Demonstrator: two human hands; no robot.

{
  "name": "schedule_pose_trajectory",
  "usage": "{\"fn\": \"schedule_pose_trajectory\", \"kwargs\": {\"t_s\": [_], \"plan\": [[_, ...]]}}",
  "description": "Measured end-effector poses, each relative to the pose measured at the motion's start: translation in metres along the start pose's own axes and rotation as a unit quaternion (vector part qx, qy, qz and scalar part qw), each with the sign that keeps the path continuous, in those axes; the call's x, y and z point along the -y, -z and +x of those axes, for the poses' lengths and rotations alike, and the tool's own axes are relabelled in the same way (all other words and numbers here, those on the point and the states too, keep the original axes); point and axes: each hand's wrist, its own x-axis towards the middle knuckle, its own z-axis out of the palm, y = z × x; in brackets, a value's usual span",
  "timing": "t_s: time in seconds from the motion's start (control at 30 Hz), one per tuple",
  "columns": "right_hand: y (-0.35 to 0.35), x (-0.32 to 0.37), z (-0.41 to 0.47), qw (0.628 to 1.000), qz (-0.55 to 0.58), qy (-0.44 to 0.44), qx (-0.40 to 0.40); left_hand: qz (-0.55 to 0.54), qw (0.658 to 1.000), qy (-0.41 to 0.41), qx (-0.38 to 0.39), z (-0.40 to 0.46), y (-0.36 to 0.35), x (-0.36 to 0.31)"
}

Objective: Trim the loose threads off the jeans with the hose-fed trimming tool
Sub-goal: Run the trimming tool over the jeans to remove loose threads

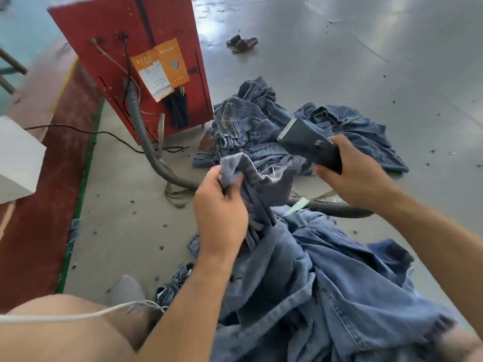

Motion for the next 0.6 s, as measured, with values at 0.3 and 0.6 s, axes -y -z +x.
{"fn": "schedule_pose_trajectory", "kwargs": {"t_s": [0.3, 0.6], "plan": [[-0.011, 0.012, -0.015, 0.998, 0.000, 0.000, 0.058, 0.007, 0.921, 0.305, 0.242, -0.126, 0.006, 0.052], [-0.085, -0.002, -0.034, 0.961, -0.146, 0.011, 0.232, -0.262, 0.778, 0.570, 0.034, -0.127, -0.007, 0.121]]}}
